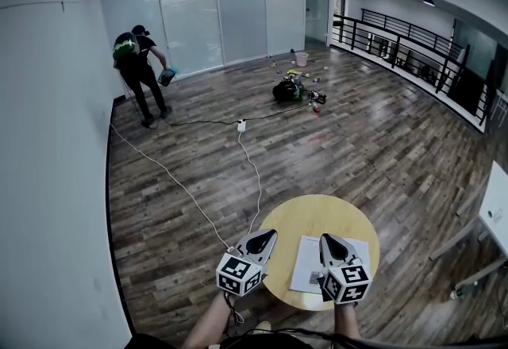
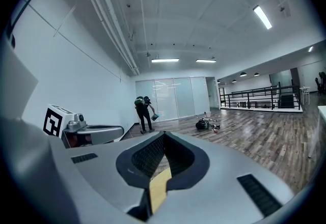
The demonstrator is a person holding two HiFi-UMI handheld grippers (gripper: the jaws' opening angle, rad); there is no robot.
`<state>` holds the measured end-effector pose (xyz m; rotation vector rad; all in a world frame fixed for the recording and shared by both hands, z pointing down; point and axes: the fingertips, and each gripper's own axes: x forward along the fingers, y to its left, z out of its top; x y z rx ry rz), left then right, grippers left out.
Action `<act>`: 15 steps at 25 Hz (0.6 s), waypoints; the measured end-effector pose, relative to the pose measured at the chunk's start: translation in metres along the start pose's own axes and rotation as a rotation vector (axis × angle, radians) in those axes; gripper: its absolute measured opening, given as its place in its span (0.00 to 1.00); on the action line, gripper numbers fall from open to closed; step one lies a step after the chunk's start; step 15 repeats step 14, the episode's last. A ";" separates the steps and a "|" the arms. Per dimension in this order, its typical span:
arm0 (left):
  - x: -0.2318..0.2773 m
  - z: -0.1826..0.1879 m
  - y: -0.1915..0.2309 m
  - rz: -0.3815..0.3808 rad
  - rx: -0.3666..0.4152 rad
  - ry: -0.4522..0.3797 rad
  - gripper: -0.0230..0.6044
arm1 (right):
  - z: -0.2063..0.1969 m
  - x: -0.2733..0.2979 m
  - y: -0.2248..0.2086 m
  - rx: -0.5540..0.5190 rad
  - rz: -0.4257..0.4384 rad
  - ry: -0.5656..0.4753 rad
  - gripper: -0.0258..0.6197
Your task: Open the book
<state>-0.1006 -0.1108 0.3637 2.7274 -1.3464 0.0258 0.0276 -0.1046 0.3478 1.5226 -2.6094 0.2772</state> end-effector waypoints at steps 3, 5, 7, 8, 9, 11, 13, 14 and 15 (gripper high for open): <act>0.000 0.005 0.002 -0.003 -0.017 -0.008 0.03 | 0.004 0.001 0.002 -0.004 0.002 -0.001 0.04; 0.000 0.008 0.001 -0.006 -0.028 -0.014 0.03 | 0.005 0.000 0.002 -0.003 0.003 -0.004 0.04; 0.001 0.008 0.000 -0.008 -0.023 -0.014 0.03 | 0.005 -0.001 0.000 -0.002 0.003 -0.006 0.04; 0.002 0.007 0.000 -0.009 -0.022 -0.015 0.03 | 0.005 -0.001 0.000 -0.001 0.002 -0.007 0.04; 0.003 0.006 0.000 -0.010 -0.022 -0.016 0.03 | 0.004 -0.001 -0.001 0.000 0.001 -0.008 0.04; 0.004 0.006 -0.001 -0.012 -0.023 -0.018 0.03 | 0.003 -0.002 -0.003 0.002 0.000 -0.011 0.04; 0.005 0.006 -0.001 -0.014 -0.024 -0.019 0.03 | 0.003 -0.002 -0.004 0.003 -0.001 -0.013 0.04; 0.006 0.006 -0.002 -0.015 -0.024 -0.020 0.03 | 0.003 -0.001 -0.004 0.004 -0.001 -0.014 0.04; 0.006 0.006 -0.002 -0.015 -0.024 -0.020 0.03 | 0.003 -0.001 -0.004 0.004 -0.001 -0.014 0.04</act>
